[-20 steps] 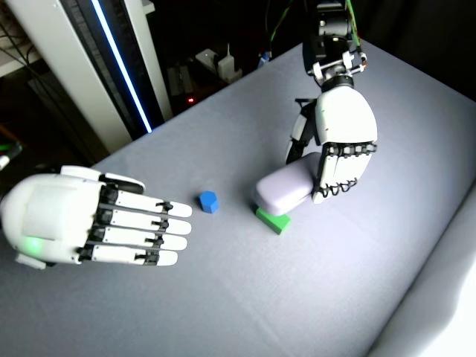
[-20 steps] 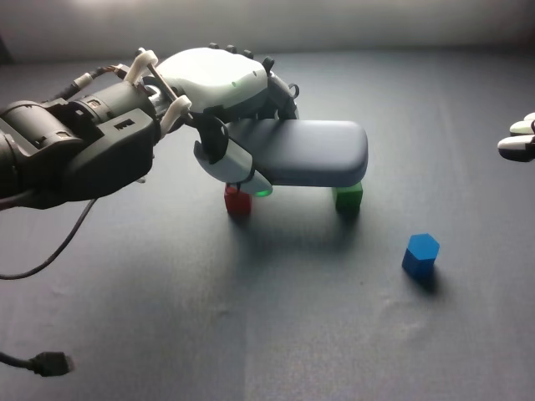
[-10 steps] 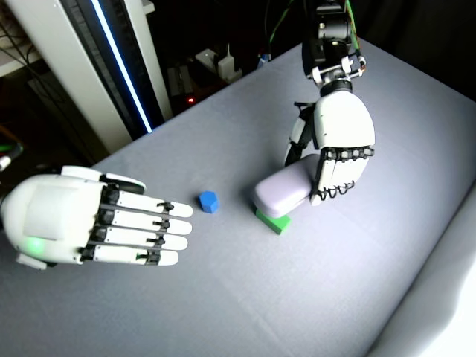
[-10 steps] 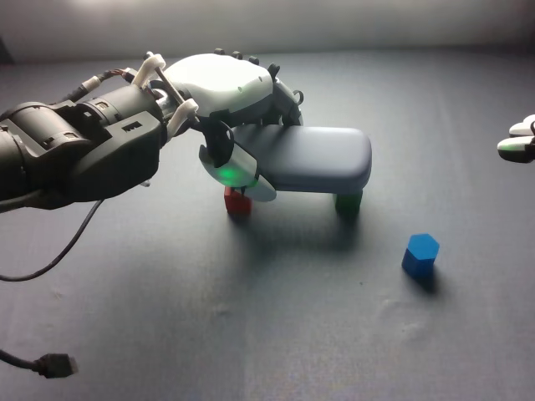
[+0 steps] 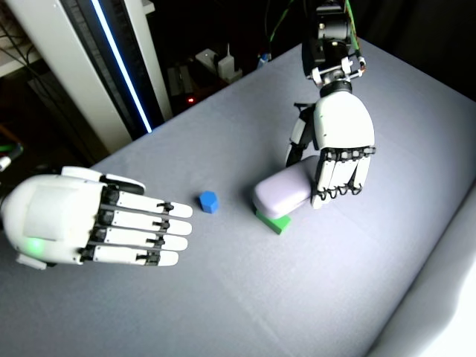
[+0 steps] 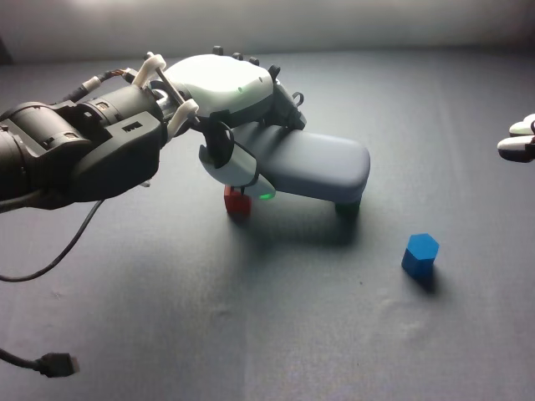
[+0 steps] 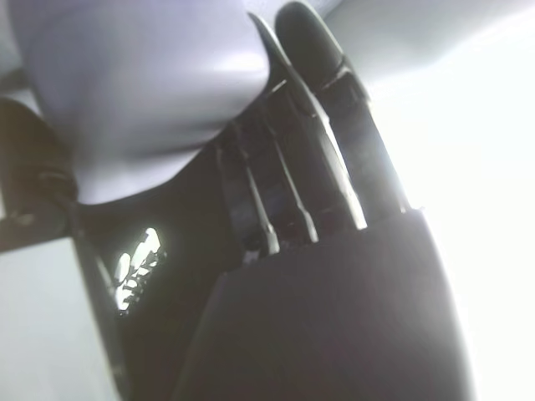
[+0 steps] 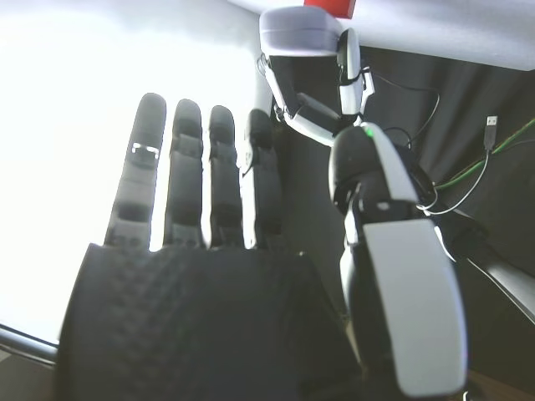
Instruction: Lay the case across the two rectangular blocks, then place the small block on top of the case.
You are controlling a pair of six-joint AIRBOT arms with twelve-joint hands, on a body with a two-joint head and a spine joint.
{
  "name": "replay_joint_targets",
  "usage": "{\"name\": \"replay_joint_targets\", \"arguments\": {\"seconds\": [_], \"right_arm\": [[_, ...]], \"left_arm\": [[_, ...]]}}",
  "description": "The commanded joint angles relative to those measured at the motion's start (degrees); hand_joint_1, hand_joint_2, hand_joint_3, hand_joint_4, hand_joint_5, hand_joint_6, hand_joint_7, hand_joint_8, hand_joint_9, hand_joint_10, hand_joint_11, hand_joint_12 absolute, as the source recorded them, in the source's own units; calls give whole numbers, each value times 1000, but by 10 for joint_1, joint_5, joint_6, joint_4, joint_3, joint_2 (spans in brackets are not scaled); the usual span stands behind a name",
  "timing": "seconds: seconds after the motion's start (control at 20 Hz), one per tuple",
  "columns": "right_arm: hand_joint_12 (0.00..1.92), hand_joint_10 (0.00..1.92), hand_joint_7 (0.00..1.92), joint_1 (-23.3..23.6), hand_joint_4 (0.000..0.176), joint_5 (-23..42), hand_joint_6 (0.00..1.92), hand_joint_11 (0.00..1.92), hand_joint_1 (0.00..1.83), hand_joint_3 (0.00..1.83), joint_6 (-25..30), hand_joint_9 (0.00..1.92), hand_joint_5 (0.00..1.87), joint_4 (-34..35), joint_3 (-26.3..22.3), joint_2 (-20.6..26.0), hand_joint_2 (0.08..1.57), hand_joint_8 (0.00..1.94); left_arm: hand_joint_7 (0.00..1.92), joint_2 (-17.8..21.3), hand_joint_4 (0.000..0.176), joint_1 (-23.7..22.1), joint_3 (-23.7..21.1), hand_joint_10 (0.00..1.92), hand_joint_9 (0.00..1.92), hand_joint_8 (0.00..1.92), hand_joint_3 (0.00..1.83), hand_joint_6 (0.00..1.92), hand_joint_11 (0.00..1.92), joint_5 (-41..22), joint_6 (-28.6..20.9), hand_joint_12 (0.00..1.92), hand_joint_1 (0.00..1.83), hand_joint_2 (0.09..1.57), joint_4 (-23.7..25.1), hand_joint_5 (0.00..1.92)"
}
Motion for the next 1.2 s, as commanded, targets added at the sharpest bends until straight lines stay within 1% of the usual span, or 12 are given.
{"name": "replay_joint_targets", "arguments": {"seconds": [0.0, 0.2, 0.35, 0.45, 0.6, 0.75, 0.85, 0.95, 1.0, 1.05, 1.1, 1.15], "right_arm": [[731, 1, 307, 8, 0, 66, 1, 0, 636, 0, 4, 279, 399, 17, 2, 1, 1316, 1], [700, 1, 299, 8, 0, 66, 1, 0, 637, 2, 4, 269, 393, 17, 2, 1, 1324, 1], [727, 1, 309, 8, 0, 66, 2, 0, 625, 2, 5, 281, 391, 17, 2, 1, 1322, 1], [724, 2, 319, 8, 0, 66, 4, 0, 652, 0, 5, 287, 400, 17, 2, 1, 1314, 3], [731, 1, 310, 8, 0, 66, 1, 0, 626, 1, 5, 284, 395, 17, 2, 1, 1319, 0], [710, 0, 304, 8, 0, 66, 0, 0, 632, 1, 5, 269, 394, 17, 2, 1, 1321, 0], [743, 3, 313, 8, 0, 66, 1, 0, 644, 0, 6, 279, 397, 17, 2, 1, 1321, 2], [742, 1, 307, 8, 0, 66, 0, 0, 605, 0, 7, 279, 386, 17, 2, 1, 1316, 0], [744, 3, 312, 8, 1, 66, 2, 0, 613, 0, 8, 286, 389, 17, 2, 1, 1314, 2], [740, 2, 315, 8, 0, 66, 4, 0, 654, 0, 8, 285, 398, 17, 2, 1, 1315, 2], [743, 3, 318, 9, 0, 66, 4, 0, 646, 0, 8, 288, 403, 16, 2, 1, 1311, 2], [766, 4, 325, 10, 0, 66, 4, 0, 656, 0, 8, 297, 408, 13, 2, 1, 1306, 3]], "left_arm": [[951, -2, 0, -5, 1, 27, 944, 0, 0, 0, 502, -67, -2, 1020, 1079, 966, -4, 804], [906, 0, 0, -5, -1, 13, 942, 0, 0, 0, 546, -68, -2, 1007, 1044, 956, -4, 752], [860, 3, 0, -3, -5, 5, 942, 0, 0, 0, 499, -72, -2, 1131, 1050, 933, -4, 690], [801, 4, 0, -2, -7, 0, 923, 0, 0, 0, 495, -74, -2, 1138, 1030, 925, -4, 648], [803, 6, 0, -2, -9, 16, 961, 4, 0, 0, 538, -75, -2, 1195, 1019, 916, -4, 634], [731, 7, 0, -1, -10, 0, 912, 0, 0, 0, 559, -77, -2, 1138, 968, 895, -4, 610], [690, 14, 0, 1, -17, 0, 874, 0, 0, 0, 518, -87, -2, 1187, 997, 869, -7, 592], [614, 30, 0, 6, -32, 0, 754, 0, 0, 0, 435, -111, -2, 1149, 986, 864, -13, 549], [570, 47, 0, 13, -50, 0, 681, 0, 0, 0, 360, -141, -2, 1113, 993, 858, -23, 528], [536, 63, 0, 20, -66, 0, 654, 0, 0, 0, 358, -168, -2, 1113, 968, 856, -29, 485], [494, 82, 19, 27, -84, 0, 554, 0, 0, 0, 265, -196, -2, 1082, 904, 852, -34, 465], [499, 102, 10, 38, -103, 3, 541, 5, 0, 3, 229, -230, -2, 1072, 901, 849, -39, 468]]}}
